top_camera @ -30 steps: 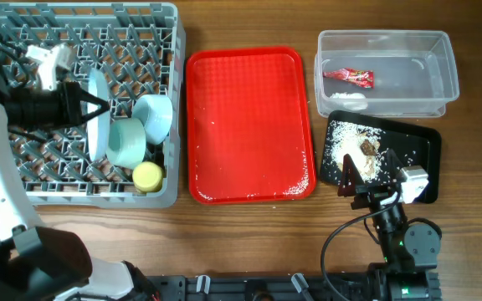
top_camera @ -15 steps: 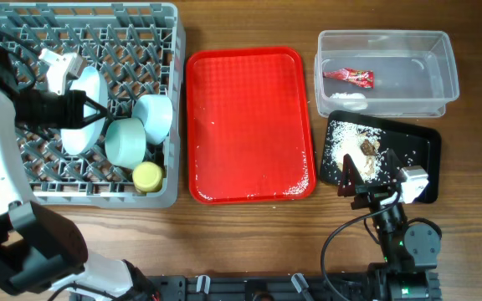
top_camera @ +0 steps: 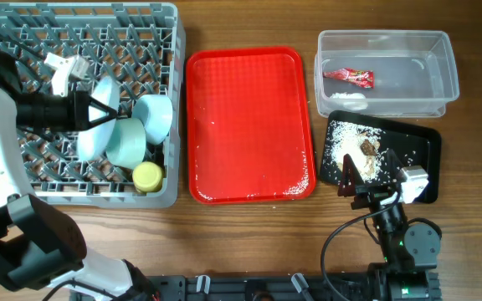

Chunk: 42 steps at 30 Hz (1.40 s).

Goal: Sort waste into correct bins and load items into the dishwasher rack

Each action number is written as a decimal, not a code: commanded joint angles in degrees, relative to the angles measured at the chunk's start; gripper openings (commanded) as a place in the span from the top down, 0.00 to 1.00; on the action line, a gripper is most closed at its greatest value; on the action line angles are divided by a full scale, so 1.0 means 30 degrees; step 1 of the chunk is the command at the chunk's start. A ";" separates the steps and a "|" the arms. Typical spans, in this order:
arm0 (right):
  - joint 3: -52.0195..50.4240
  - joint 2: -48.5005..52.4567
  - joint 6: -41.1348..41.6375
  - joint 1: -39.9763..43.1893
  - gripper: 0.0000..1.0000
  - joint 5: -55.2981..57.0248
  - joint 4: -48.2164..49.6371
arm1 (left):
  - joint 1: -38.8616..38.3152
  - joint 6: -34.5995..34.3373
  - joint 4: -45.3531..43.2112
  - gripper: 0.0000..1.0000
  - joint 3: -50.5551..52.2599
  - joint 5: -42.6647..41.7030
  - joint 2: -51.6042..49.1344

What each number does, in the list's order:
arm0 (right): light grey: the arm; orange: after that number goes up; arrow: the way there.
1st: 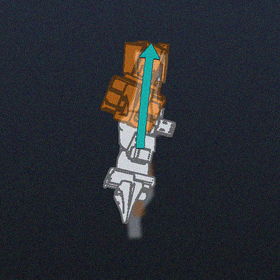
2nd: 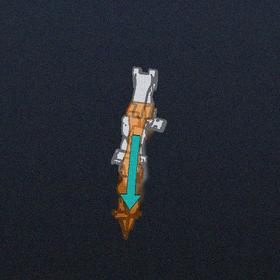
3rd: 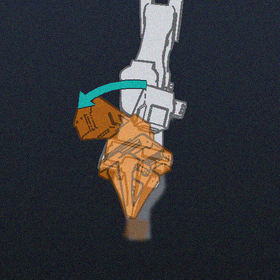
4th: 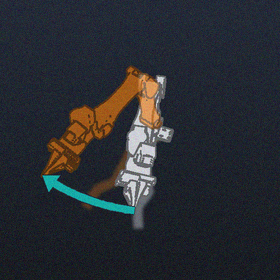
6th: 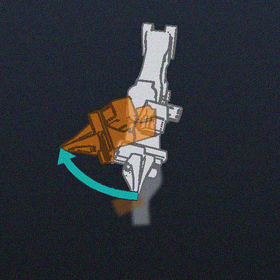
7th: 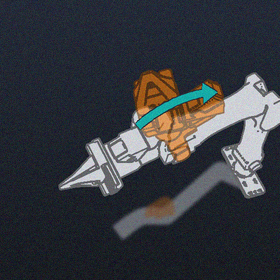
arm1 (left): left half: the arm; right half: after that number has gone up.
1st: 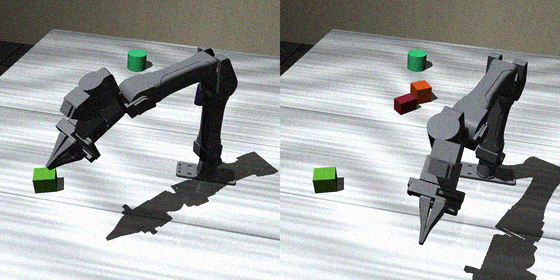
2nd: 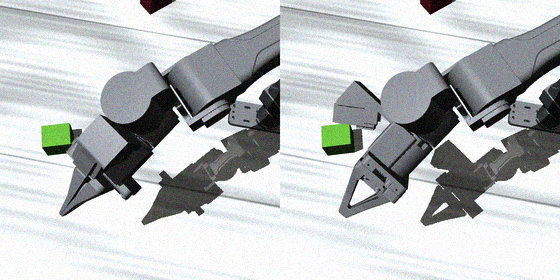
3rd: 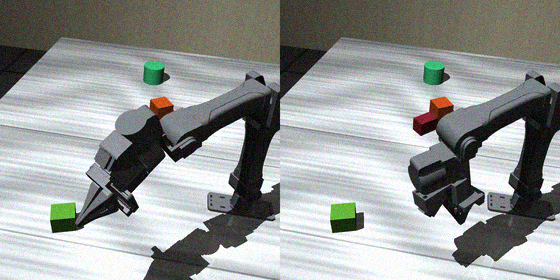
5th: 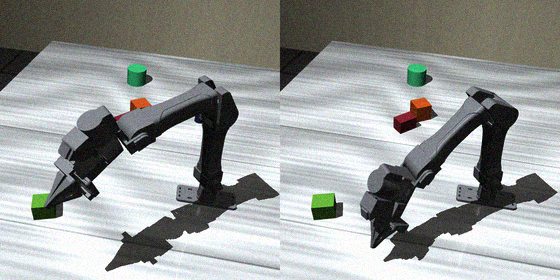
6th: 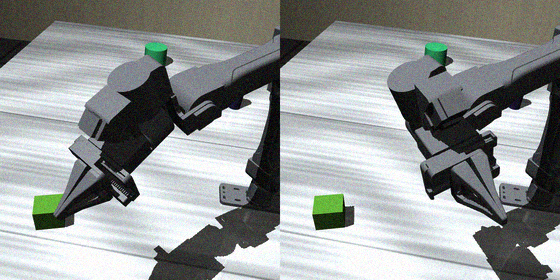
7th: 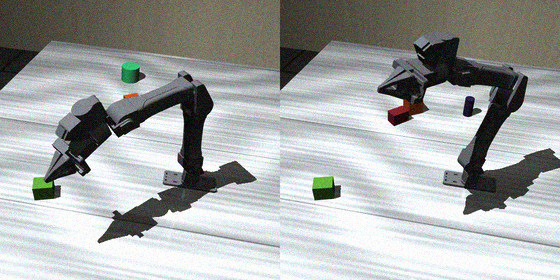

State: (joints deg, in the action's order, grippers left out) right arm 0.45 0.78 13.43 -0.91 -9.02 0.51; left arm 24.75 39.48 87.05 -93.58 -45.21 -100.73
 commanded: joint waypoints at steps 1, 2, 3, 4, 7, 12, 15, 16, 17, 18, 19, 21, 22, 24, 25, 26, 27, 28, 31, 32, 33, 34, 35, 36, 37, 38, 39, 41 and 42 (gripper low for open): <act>-0.0051 -0.0066 0.0044 0.0080 0.00 -0.0386 0.0109 | -0.0044 0.2127 0.1137 0.96 0.0087 -0.2288 0.0109; -0.0051 -0.0066 0.0036 0.0080 0.00 -0.0386 0.0109 | -0.0015 0.2273 0.1239 0.96 0.0087 -0.2193 0.0109; -0.0051 -0.0066 0.0044 0.0080 0.00 -0.0386 0.0109 | 0.0102 0.2280 0.1209 0.96 0.0087 -0.1931 0.0109; -0.0051 -0.0066 0.0036 0.0080 0.00 -0.0386 0.0109 | 0.0270 0.2273 0.1086 0.96 0.0087 -0.1617 0.0109; -0.0051 -0.0066 0.0036 0.0080 0.00 -0.0386 0.0109 | 0.1297 0.2193 0.0444 0.96 0.0087 -0.1173 0.0109; -0.0051 -0.0066 0.0044 0.0080 0.00 -0.0386 0.0109 | 0.2725 0.1989 0.0219 0.64 0.0087 -0.1603 0.0109; -0.0051 -0.0066 0.0036 0.0080 0.00 -0.0386 0.0109 | 0.2958 0.0852 0.0146 0.00 0.0087 -0.1719 0.0109; -0.0051 -0.0066 0.0029 0.0080 0.00 -0.0386 0.0109 | 0.2958 -0.0517 0.0146 0.00 0.0058 -0.1865 0.0109; -0.0051 -0.0066 0.0036 0.0080 0.00 -0.0386 0.0109 | 0.2958 -0.1392 0.0233 0.00 -0.0153 -0.1902 0.0109; -0.0051 -0.0066 0.0029 0.0080 0.00 -0.0386 0.0109 | 0.2951 -0.1989 0.0576 0.00 -0.0495 -0.1902 0.0117; -0.0051 -0.0066 0.0044 0.0080 0.00 -0.0386 0.0109 | 0.2951 -0.2047 0.1224 0.00 -0.0991 -0.2098 0.0197; -0.0051 -0.0066 0.0044 0.0080 0.00 -0.0386 0.0109 | 0.2798 -0.2047 0.2244 0.00 -0.1778 -0.2455 0.0721; -0.0051 -0.0066 0.0036 0.0080 0.00 -0.0386 0.0109 | 0.2637 -0.2055 0.2601 0.00 -0.2062 -0.2448 0.1319; -0.0051 -0.0066 0.0036 0.0080 0.00 -0.0393 0.0109 | 0.2215 -0.2047 0.2805 0.00 -0.2178 -0.2419 0.2761; -0.0051 -0.0066 0.0036 0.0080 0.00 -0.0393 0.0109 | 0.1960 -0.2288 0.2798 0.00 -0.2178 -0.2426 0.3650; -0.0051 -0.0066 0.0044 0.0080 0.00 -0.0393 0.0109 | 0.1690 -0.2470 0.2805 0.00 -0.2178 -0.2419 0.4473; -0.0051 -0.0066 0.0044 0.0080 0.00 -0.0386 0.0109 | 0.1355 -0.2535 0.2820 0.00 -0.2178 -0.2346 0.5399; -0.0051 -0.0066 0.0044 0.0080 0.00 -0.0386 0.0109 | 0.0787 -0.3366 0.2790 0.00 -0.2171 -0.1953 0.6768; -0.0051 -0.0066 0.0036 0.0080 0.00 -0.0386 0.0109 | -0.0736 -0.3840 0.2645 0.00 -0.2171 -0.1770 0.9129; -0.0051 -0.0066 0.0036 0.0080 0.00 -0.0386 0.0109 | -0.1406 -0.3832 0.2659 0.00 -0.2171 -0.1763 0.9901; -0.0051 -0.0066 0.0036 0.0080 0.00 -0.0386 0.0109 | -0.1953 -0.3832 0.2645 0.00 -0.2171 -0.1763 1.0520; -0.0051 -0.0066 0.0036 0.0080 0.00 -0.0386 0.0109 | -0.2623 -0.3832 0.2652 0.00 -0.2171 -0.1770 1.1409; -0.0051 -0.0066 0.0036 0.0080 0.00 -0.0386 0.0109 | -0.2892 -0.3840 0.2732 0.00 -0.2171 -0.1705 1.1868; -0.0051 -0.0066 0.0036 0.0080 0.00 -0.0393 0.0109 | -0.3162 -0.3883 0.3169 0.00 -0.2171 -0.1705 1.2502; -0.0051 -0.0066 0.0036 0.0080 0.00 -0.0386 0.0109 | -0.3322 -0.4612 0.3155 0.00 -0.2157 -0.1727 1.3019; -0.0051 -0.0066 0.0036 0.0080 0.00 -0.0393 0.0109 | -0.3417 -0.5202 0.3140 0.00 -0.2157 -0.1676 1.3617; -0.0051 -0.0066 0.0036 0.0080 0.00 -0.0386 0.0109 | -0.3417 -0.5173 0.3133 0.00 -0.2157 -0.1523 1.4069; -0.0051 -0.0066 0.0044 0.0080 0.00 -0.0386 0.0109 | -0.4284 -0.5158 0.2390 0.00 -0.2004 -0.0911 1.5030; -0.0051 -0.0066 0.0029 0.0080 0.00 -0.0386 0.0109 | -0.4816 -0.5151 0.1698 0.00 -0.1916 -0.0721 1.5271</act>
State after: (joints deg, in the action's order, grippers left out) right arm 0.45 0.78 13.43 -0.91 -9.02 0.51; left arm 13.78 25.78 95.09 -99.72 -49.47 -57.28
